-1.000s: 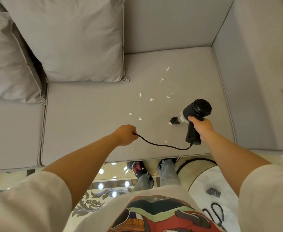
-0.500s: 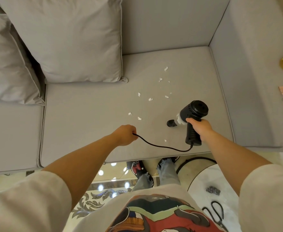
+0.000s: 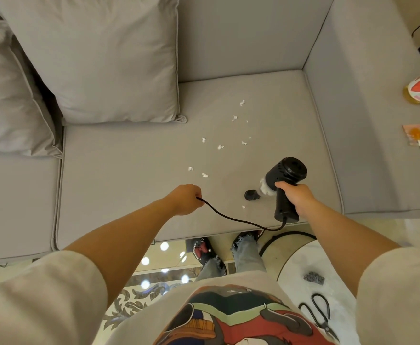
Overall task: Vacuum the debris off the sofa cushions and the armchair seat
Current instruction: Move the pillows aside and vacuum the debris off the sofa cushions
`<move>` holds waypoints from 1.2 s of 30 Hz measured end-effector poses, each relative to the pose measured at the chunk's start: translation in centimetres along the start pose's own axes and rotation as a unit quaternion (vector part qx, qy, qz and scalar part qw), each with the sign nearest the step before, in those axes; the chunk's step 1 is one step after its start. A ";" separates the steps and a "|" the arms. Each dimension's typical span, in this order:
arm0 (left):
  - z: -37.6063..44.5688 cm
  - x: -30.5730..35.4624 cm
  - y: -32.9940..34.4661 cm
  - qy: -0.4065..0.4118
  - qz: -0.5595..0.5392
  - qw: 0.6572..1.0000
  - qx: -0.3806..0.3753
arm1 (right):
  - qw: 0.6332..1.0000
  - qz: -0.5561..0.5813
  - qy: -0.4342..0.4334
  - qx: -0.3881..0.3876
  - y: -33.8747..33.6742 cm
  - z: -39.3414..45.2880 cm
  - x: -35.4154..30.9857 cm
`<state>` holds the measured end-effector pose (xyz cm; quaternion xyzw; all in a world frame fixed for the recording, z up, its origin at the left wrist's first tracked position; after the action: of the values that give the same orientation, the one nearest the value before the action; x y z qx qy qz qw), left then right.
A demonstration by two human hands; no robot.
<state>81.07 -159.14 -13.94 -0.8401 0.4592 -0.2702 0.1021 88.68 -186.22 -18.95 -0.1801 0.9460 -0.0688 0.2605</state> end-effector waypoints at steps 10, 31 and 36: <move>-0.7 -0.6 0.5 0.013 0.007 1.000 -0.003 | 1.000 0.006 0.022 -0.001 0.7 -1.1 1.8; -2.0 0.0 -7.5 0.000 -0.068 0.994 0.085 | 0.993 0.049 -0.105 0.015 0.1 -1.0 -11.2; 0.6 2.9 -9.7 -0.008 -0.084 0.993 0.086 | 0.993 0.058 -0.102 0.017 -2.6 1.5 -14.6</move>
<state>89.61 -156.20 -9.29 -0.8662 0.3610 -0.3093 0.1542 101.99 -183.20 -12.83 -0.1268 0.9219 -0.0507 0.3625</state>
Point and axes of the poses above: each hand's wrist, its own z-axis towards the middle knuckle, its own y-axis out of the palm, x = y × z, the point moved 6 cm from there along z, towards the middle knuckle, and after that the axes turned 9 degrees about -x, right-handed, at the moved point
